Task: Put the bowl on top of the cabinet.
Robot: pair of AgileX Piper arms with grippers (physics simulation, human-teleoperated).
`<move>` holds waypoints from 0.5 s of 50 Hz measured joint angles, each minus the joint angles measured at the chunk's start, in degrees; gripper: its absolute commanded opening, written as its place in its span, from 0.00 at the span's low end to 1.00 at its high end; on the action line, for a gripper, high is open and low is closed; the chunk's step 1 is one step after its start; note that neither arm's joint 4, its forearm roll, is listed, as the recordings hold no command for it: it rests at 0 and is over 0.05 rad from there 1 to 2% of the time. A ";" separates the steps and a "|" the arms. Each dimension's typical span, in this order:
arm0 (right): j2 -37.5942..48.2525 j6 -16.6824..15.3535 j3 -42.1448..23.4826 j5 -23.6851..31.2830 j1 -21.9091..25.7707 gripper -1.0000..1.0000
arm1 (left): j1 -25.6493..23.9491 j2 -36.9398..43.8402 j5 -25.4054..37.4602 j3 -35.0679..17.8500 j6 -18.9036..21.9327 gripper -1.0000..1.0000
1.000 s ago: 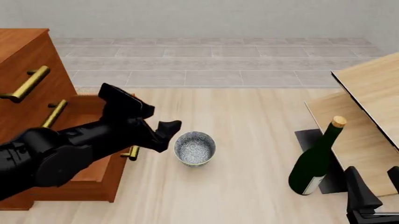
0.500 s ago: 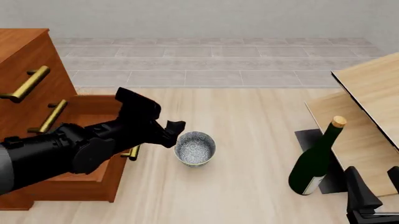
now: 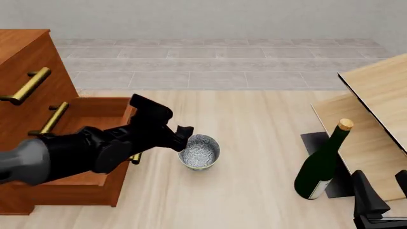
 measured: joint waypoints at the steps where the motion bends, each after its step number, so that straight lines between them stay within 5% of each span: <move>1: 0.00 0.00 0.00 0.00 0.00 1.00 | 0.05 0.27 -0.16 -0.04 0.00 1.00; 25: 0.00 0.00 0.00 0.00 0.00 1.00 | 1.12 6.99 -4.51 -0.66 0.82 1.00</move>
